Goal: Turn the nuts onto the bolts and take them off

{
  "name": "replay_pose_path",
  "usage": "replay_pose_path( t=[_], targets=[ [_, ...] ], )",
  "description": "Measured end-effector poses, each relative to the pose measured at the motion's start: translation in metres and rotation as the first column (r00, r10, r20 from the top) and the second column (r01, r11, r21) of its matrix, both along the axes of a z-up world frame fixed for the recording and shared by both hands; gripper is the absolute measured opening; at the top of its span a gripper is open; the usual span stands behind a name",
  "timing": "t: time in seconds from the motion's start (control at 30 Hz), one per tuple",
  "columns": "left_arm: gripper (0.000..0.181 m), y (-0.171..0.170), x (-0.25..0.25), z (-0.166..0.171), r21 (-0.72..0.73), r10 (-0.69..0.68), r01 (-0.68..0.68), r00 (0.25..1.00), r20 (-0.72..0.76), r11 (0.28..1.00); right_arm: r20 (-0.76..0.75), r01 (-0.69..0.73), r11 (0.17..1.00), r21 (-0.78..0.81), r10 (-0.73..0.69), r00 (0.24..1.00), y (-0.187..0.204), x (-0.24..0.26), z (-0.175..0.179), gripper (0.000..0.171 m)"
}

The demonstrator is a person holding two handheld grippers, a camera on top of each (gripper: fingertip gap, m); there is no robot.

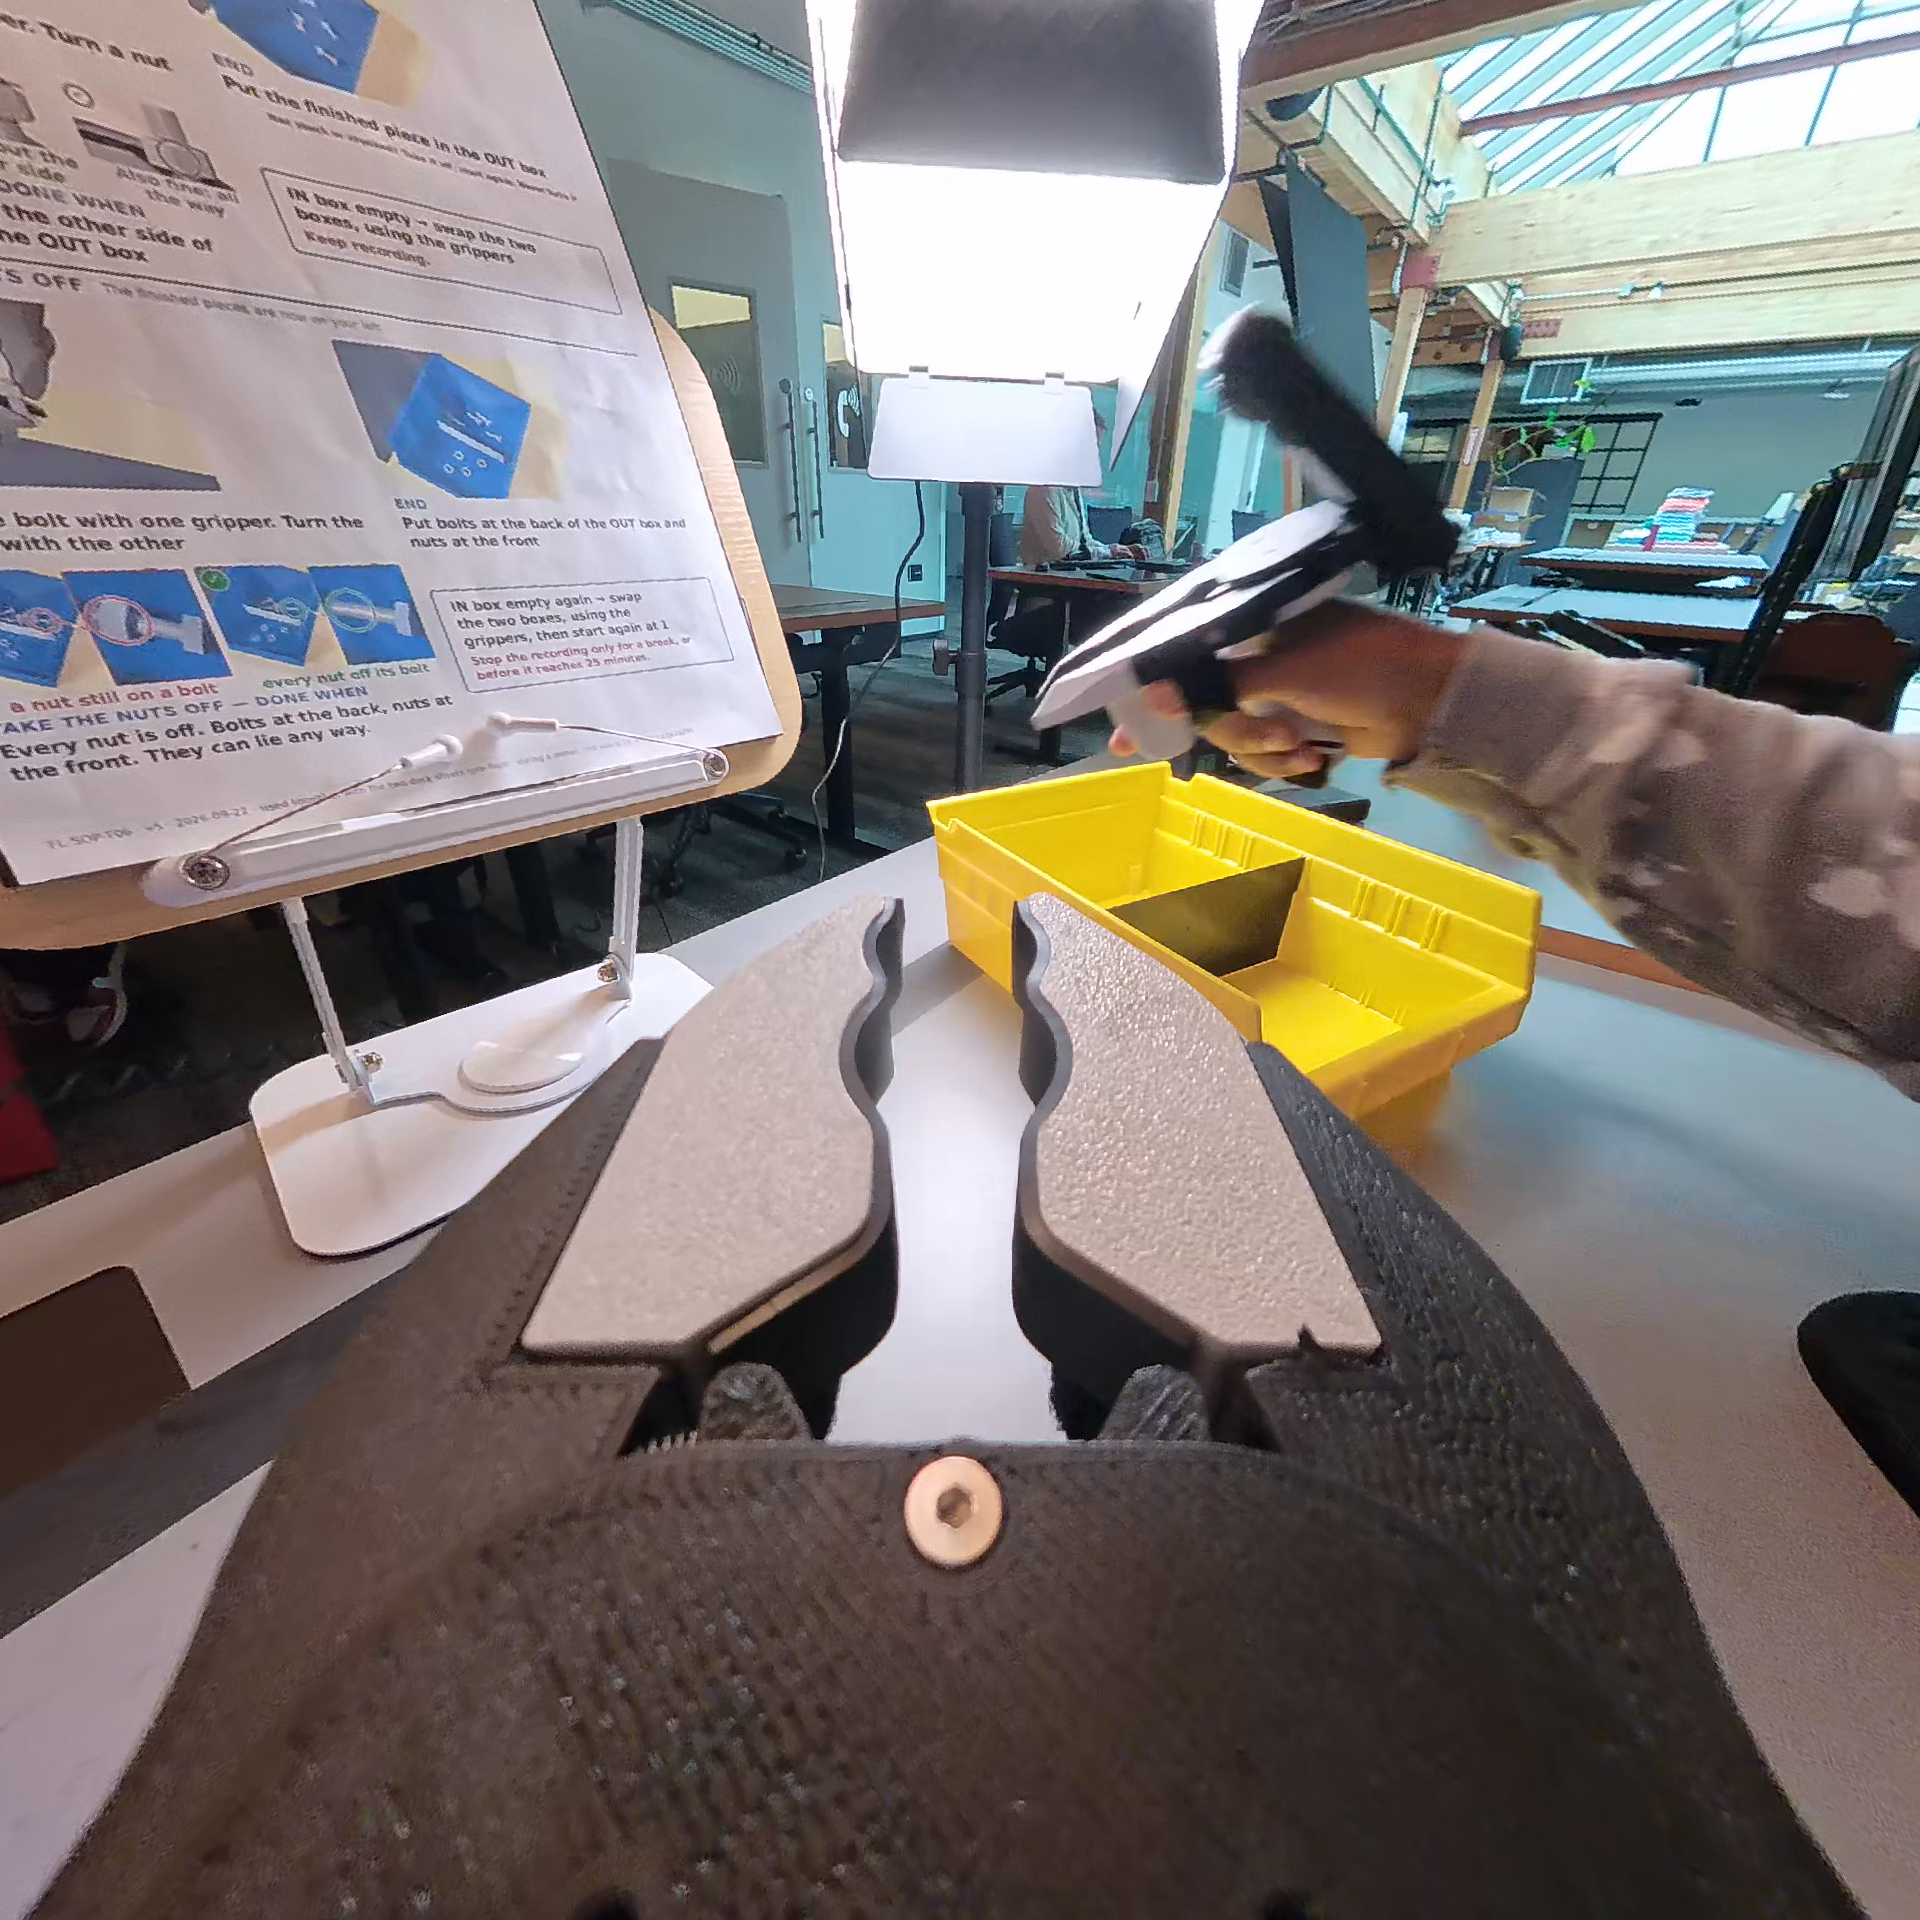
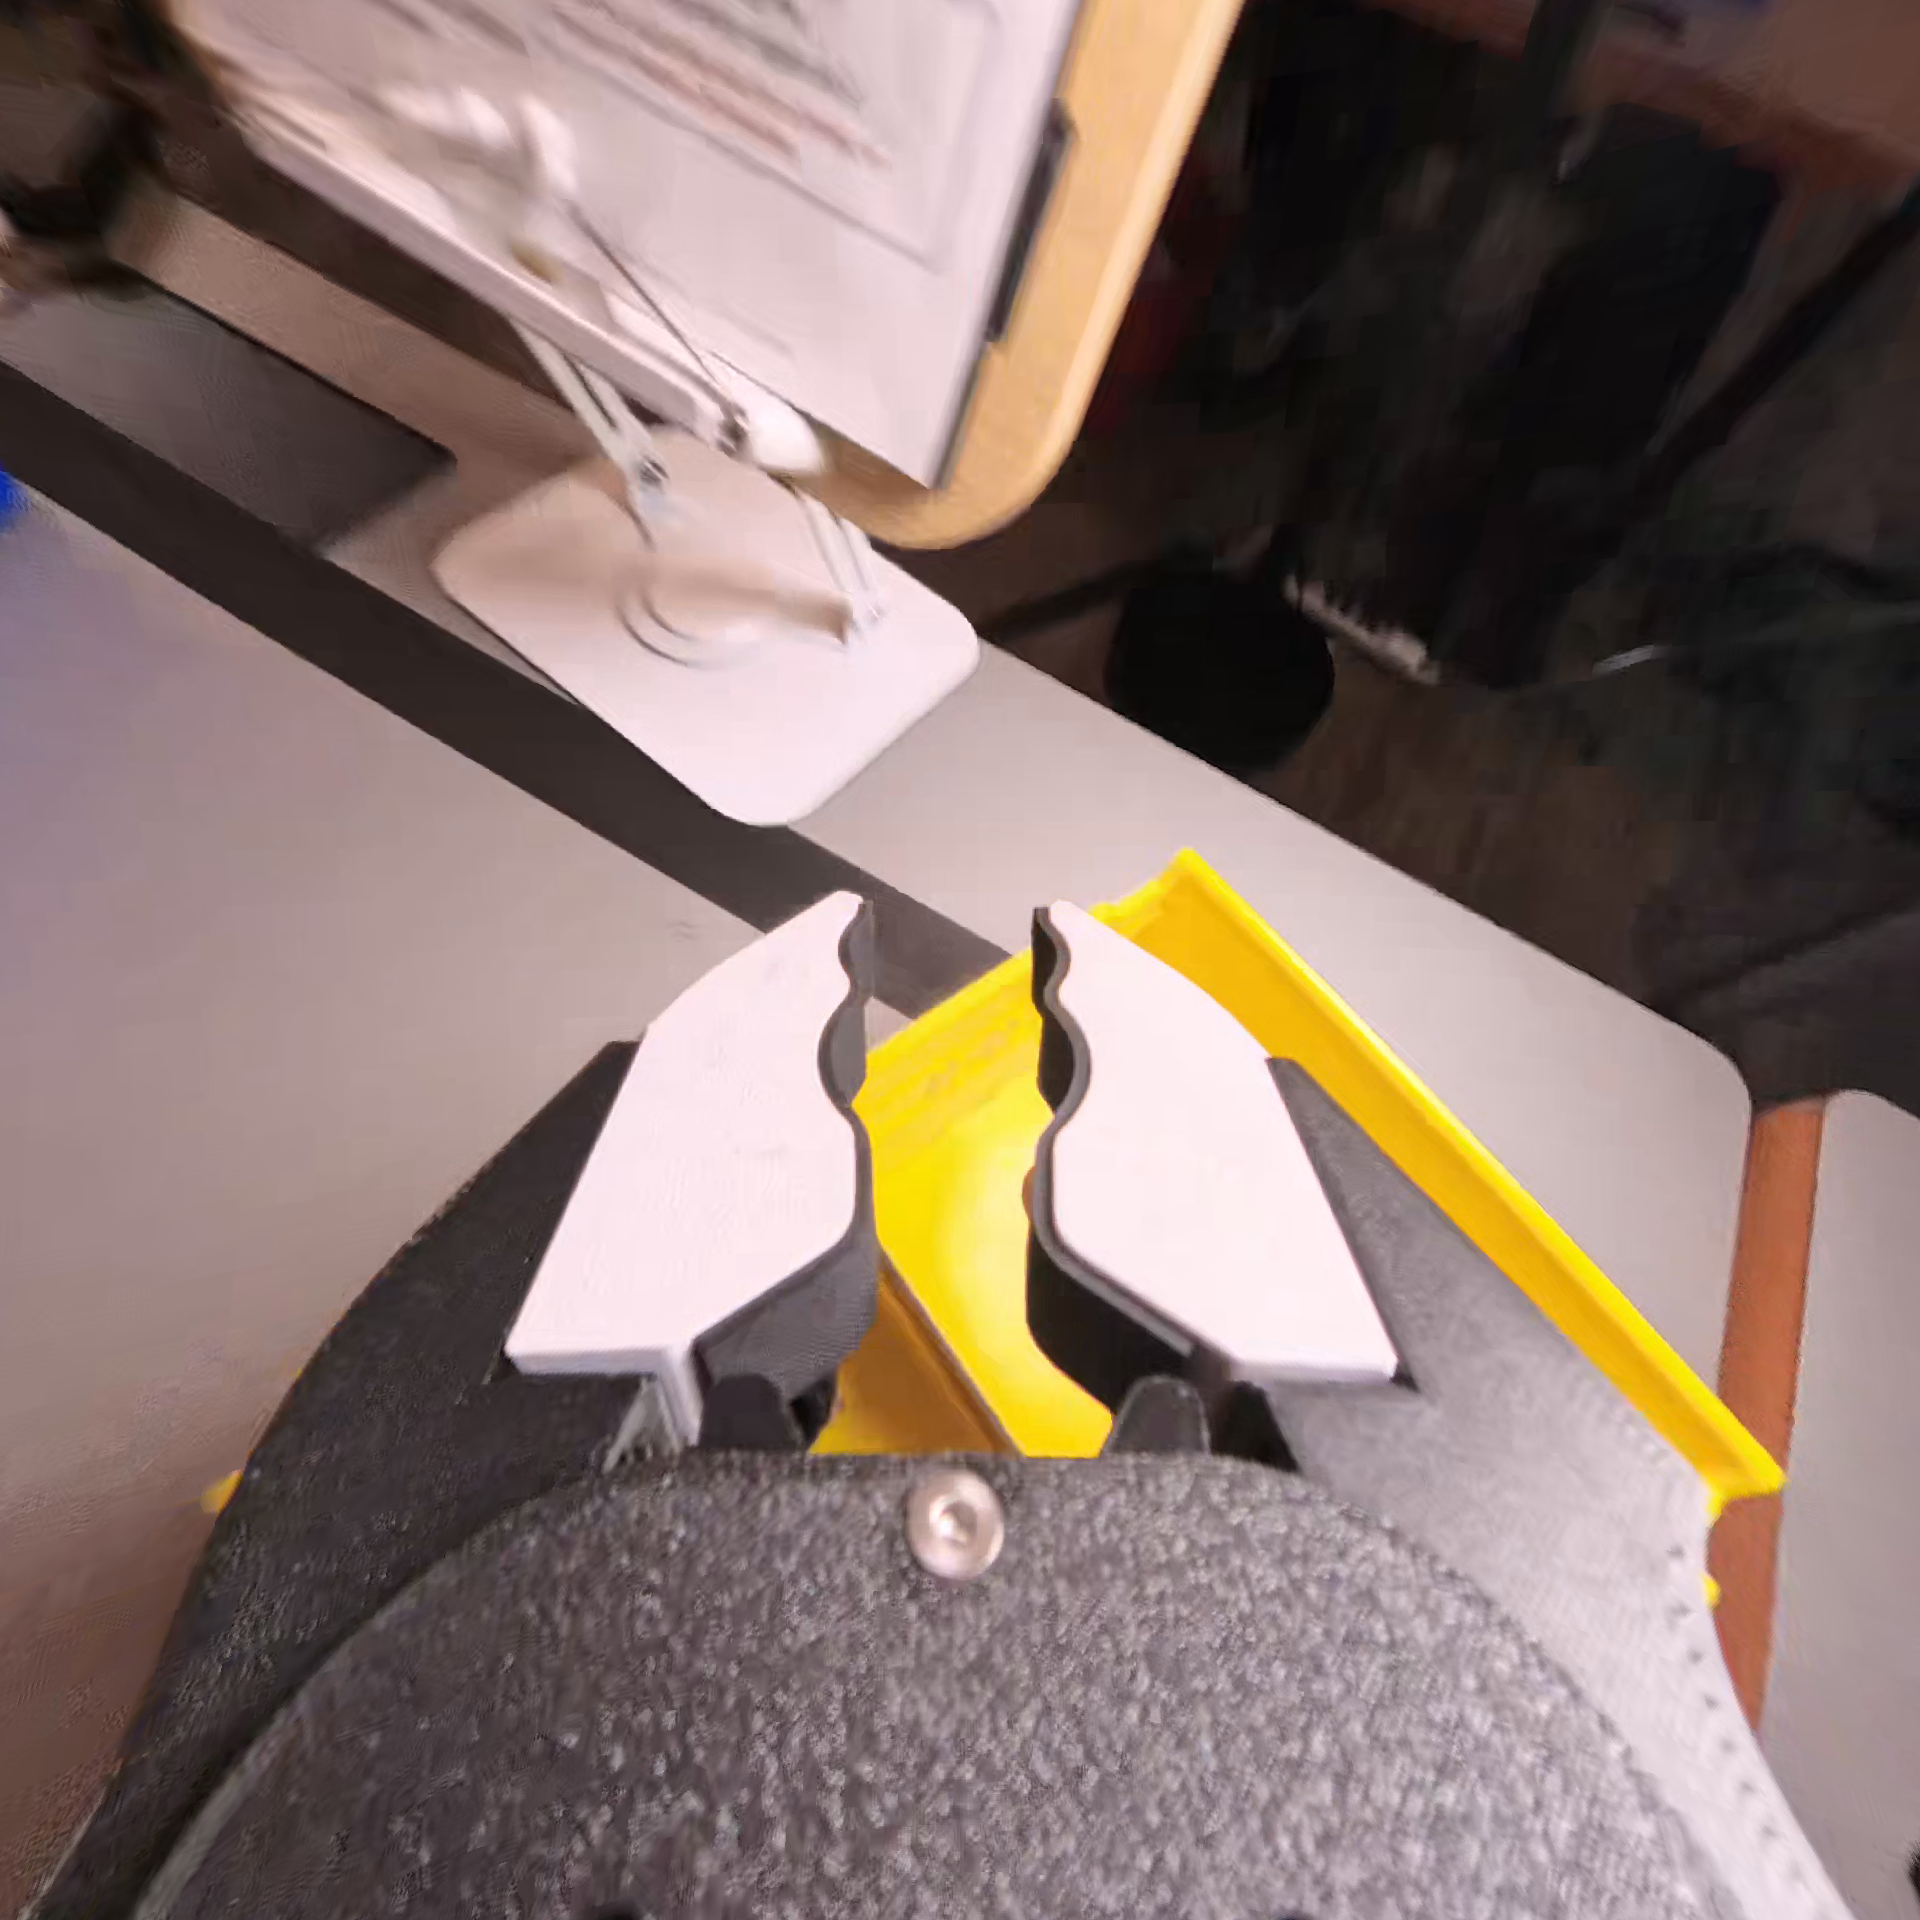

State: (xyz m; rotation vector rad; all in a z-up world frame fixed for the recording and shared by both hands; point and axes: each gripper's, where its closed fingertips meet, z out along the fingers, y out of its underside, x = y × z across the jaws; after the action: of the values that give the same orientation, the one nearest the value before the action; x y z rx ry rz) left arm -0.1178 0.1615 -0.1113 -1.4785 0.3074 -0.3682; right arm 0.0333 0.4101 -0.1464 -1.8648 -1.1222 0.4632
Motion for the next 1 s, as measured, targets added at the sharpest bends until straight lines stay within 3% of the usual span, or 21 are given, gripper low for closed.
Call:
replay_pose_path(
  t=[0.1,0.17,0.3,0.43,0.53,0.7,0.83,1.0],
  targets=[
    [0.020,-0.003,-0.005,0.007,0.004,0.011,-0.011,1.000,-0.005,1.000,-0.153,-0.104,0.988,0.118,0.121,0.981,-0.075,-0.005,0.037,0.037],
    [0.020,-0.007,-0.015,0.017,0.008,0.027,-0.027,1.000,-0.009,1.000,-0.196,-0.158,0.975,0.159,0.188,0.963,-0.124,-0.002,0.037,0.037],
    [0.023,-0.019,-0.064,0.035,-0.040,0.114,-0.115,0.993,-0.039,0.993,-0.235,-0.241,0.960,0.140,0.269,0.934,-0.202,0.009,0.004,0.036],
    [0.025,-0.026,-0.145,0.031,-0.205,0.239,-0.271,0.957,-0.167,0.941,-0.261,-0.263,0.956,0.128,0.288,0.921,-0.247,0.019,-0.029,0.031],
    [0.024,-0.026,-0.211,0.006,-0.385,0.305,-0.369,0.927,-0.218,0.846,-0.297,-0.262,0.952,0.156,0.298,0.907,-0.261,0.016,-0.042,0.028],
    [0.022,-0.030,-0.289,-0.072,-0.662,0.419,-0.449,0.881,-0.218,0.600,-0.321,-0.296,0.944,0.146,0.328,0.889,-0.272,0.005,-0.060,0.030],
    [0.023,-0.034,-0.311,-0.130,-0.800,0.504,-0.421,0.846,-0.176,0.427,-0.279,-0.317,0.933,0.172,0.355,0.892,-0.281,0.001,-0.072,0.030],
    [0.023,-0.040,-0.328,-0.172,-0.871,0.575,-0.431,0.785,-0.232,0.236,-0.272,-0.344,0.928,0.143,0.371,0.888,-0.288,0.000,-0.082,0.030]
  ],
)
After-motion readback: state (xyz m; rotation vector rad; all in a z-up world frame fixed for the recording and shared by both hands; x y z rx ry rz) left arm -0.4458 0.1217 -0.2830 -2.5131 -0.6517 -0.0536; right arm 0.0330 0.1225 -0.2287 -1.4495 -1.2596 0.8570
